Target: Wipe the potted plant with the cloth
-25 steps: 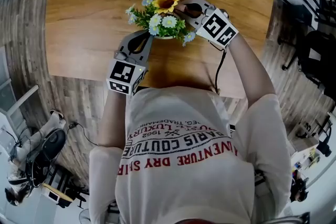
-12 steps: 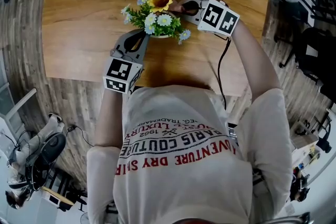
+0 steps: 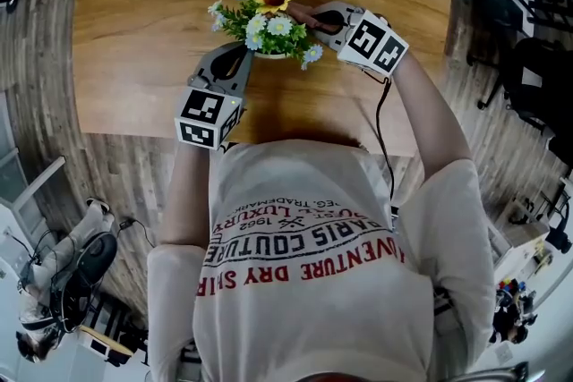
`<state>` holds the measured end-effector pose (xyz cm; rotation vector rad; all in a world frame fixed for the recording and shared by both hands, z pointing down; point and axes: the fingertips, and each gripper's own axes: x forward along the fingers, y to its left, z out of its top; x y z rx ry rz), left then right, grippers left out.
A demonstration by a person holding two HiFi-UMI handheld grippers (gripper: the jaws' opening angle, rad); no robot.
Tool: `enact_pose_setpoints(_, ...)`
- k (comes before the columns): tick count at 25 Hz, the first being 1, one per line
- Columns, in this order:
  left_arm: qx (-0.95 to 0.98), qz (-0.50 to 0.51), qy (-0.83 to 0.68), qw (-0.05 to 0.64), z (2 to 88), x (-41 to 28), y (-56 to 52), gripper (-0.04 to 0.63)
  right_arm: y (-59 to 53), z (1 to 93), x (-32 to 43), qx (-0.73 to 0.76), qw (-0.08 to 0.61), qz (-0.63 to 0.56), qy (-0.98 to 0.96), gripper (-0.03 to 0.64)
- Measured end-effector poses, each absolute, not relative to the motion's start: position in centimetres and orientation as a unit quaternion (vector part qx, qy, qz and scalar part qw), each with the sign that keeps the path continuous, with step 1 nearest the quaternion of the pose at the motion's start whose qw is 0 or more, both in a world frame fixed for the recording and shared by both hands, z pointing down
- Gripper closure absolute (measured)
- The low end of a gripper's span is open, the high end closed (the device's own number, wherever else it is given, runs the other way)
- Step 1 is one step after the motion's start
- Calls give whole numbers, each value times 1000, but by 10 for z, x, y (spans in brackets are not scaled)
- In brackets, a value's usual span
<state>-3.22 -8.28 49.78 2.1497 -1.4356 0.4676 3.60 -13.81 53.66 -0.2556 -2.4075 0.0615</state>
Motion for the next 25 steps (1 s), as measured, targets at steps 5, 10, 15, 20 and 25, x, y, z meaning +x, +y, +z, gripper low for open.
enact_pose_setpoints(5,797,171,-521,252,499,-31,-84,580,-120,547,51,-79,362,32,-928,580)
enact_pose_setpoints(10,808,144,-501,277,498,-31,-80,580,-98,554,53,-48,360,55,-930,580)
enact_pose_setpoints(15,819,144,-484,274,499,-31,-75,580,-88,561,56,17,352,81,-932,580)
enact_pose_setpoints(20,829,152,-459,280,499,-31,-74,580,-70,558,51,66,347,106,-930,580)
enact_pose_setpoints(25,843,149,-423,298,499,-31,-72,580,-54,550,35,117,331,125,-928,580)
